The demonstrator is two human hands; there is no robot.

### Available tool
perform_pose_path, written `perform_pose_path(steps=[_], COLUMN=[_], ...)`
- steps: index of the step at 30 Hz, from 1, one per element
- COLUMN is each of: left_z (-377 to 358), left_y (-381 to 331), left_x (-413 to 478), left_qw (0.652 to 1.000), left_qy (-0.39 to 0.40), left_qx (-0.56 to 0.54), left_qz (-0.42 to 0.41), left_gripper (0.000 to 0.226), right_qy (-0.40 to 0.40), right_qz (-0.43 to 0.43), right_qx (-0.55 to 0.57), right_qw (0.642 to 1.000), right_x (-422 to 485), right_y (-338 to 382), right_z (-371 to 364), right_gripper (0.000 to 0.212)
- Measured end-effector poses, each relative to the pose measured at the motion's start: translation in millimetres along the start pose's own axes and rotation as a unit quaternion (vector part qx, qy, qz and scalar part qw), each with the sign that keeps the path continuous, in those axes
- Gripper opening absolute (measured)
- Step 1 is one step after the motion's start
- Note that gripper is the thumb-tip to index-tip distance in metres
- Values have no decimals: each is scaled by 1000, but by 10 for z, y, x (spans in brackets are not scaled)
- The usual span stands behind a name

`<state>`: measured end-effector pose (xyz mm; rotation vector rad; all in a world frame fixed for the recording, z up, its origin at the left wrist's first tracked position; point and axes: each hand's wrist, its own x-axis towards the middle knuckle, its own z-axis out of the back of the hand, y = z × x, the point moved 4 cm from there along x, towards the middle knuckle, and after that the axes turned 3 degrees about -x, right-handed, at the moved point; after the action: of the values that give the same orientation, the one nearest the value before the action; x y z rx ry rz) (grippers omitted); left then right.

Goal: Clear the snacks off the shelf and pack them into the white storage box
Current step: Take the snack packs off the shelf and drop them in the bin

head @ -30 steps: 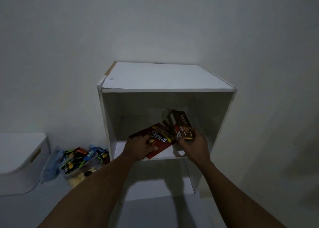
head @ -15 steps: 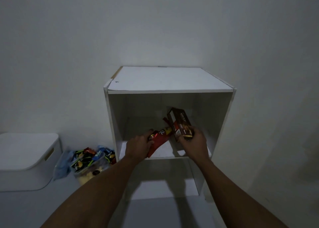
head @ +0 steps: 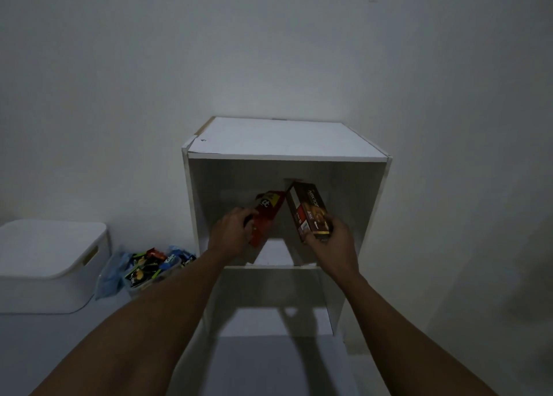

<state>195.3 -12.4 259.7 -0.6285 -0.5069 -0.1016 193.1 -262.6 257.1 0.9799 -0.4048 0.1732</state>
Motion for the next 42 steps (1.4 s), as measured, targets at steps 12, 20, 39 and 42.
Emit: perform_pose_path(steps=[12, 20, 39, 42], left_z=[-58, -655, -3231, -3572], left_y=[-722, -1367, -2498, -2511], left_x=[-622, -1727, -3154, -3176], left_qw=[997, 993, 951, 933], left_qy=[-47, -52, 230, 261], left_qx=[25, 4, -104, -122], left_qz=[49, 106, 179, 217], left_gripper=[45, 41, 47, 34], right_qy=[33, 84, 31, 41], right_qz=[40, 28, -254, -261], right_qx=[35, 54, -62, -69], right_qw=[998, 995, 965, 962], right_x=[-511, -1349, -2788, -2771], right_y=[-129, -920, -3593, -3849], right_z=[683, 1378, 2980, 3127], right_gripper=[58, 57, 41, 30])
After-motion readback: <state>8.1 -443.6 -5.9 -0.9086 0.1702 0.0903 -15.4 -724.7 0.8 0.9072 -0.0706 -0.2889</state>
